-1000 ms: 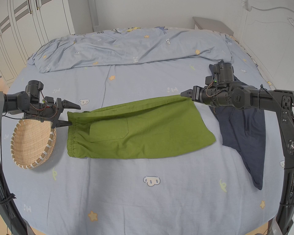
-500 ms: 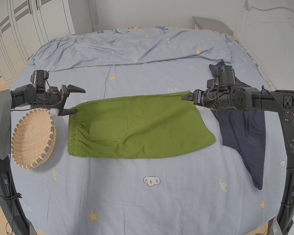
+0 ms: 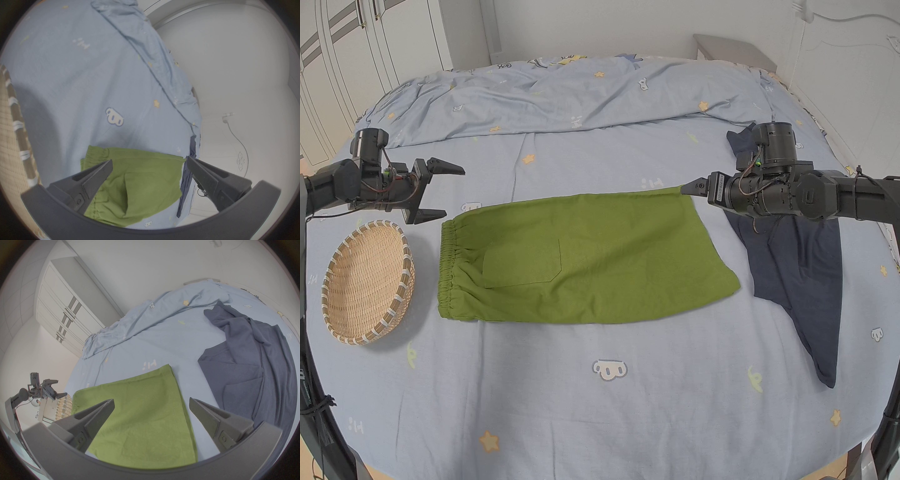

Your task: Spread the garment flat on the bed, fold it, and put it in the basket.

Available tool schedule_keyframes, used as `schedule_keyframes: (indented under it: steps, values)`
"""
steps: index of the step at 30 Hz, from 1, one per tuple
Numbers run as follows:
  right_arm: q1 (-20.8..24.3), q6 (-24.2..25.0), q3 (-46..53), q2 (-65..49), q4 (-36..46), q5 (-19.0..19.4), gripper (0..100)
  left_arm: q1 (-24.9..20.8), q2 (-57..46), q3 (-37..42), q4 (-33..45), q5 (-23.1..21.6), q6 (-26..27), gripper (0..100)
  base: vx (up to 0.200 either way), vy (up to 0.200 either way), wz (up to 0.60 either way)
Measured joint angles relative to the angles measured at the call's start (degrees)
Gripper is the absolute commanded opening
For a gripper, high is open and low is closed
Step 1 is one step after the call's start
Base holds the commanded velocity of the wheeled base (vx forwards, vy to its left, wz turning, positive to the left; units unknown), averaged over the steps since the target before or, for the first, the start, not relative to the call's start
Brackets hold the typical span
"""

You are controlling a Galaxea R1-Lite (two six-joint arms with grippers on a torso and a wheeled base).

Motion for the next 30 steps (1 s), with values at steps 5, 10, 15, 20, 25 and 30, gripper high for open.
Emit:
schedule_keyframes:
  steps: [5, 10, 15, 20, 25, 30]
  values:
    - [-0.5, 2.0, 1.7, -2.4, 0.3, 0.5, 100, 0.5, -6.3, 9.0, -0.8, 0.0, 2.8, 100, 0.000, 0.000, 0.00]
    - [-1.9, 3.0, 4.9, -5.0, 0.4, 3.0, 100, 1.2, -11.0, 21.6, -3.6, 0.0, 10.3, 100, 0.000, 0.000, 0.00]
    - [-4.0, 3.1, 7.7, -7.0, 1.1, 7.4, 100, 1.7, -13.8, 31.9, -8.3, -0.1, 16.8, 100, 0.000, 0.000, 0.00]
    - [-5.4, 3.1, 9.2, -8.0, 1.6, 9.0, 100, 1.8, -14.5, 36.0, -10.3, 0.1, 19.0, 100, 0.000, 0.000, 0.00]
    - [-5.3, 3.1, 9.8, -8.3, 1.6, 9.1, 100, 1.7, -12.9, 36.6, -12.7, 0.3, 19.1, 100, 0.000, 0.000, 0.00]
    - [-5.0, 3.1, 10.0, -8.2, 1.5, 9.1, 100, 1.1, -10.7, 37.4, -15.1, 0.5, 20.0, 100, 0.000, 0.000, 0.00]
